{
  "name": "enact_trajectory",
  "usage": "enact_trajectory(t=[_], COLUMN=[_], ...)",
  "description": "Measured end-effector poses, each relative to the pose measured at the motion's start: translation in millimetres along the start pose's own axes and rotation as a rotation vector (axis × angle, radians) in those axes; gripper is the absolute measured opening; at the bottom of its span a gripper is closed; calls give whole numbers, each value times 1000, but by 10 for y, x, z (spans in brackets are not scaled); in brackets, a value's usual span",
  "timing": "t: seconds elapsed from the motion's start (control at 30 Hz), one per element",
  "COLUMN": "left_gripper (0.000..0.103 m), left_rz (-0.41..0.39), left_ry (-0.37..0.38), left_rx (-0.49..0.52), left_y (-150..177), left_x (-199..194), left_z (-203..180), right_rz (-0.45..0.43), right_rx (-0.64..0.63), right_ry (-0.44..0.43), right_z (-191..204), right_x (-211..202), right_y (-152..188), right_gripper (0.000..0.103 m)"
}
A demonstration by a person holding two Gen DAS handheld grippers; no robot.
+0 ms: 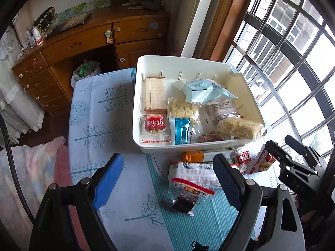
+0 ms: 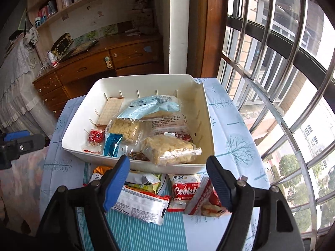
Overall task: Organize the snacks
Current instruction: 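Lift both bags into the white tray and open both tools, then grasp the dark dried-fruit packet with left tool while right tool grasps the red snack bag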
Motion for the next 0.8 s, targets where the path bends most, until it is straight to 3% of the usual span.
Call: enact_trajectory(t=[0.4, 0.7, 0.8], left_gripper=[87, 87, 87], left_rz=[125, 260, 300], left_ry=[1, -6, -19], left_rx=[53, 89, 98], left_y=[554, 1094, 1262], left_x=[171, 481, 595], left_z=[-163, -315, -320], right_rz=[101, 176, 203], right_rx=[245, 329, 369], right_ry=[2, 9, 0], right_z=[-430, -689, -745], right_x=[-72, -6, 52], right_y=[493, 867, 993], right_gripper=[78, 78, 85])
Point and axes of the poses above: each gripper's, at about its wrist camera, not at the fingertips, and x roughly the way its jaws point, z to its left, y to its underside, the point moved 10 cm from there along x, roughly the way its jaws point, and after that the axes turned 8 degrees about -z, right-handed, at the moved point
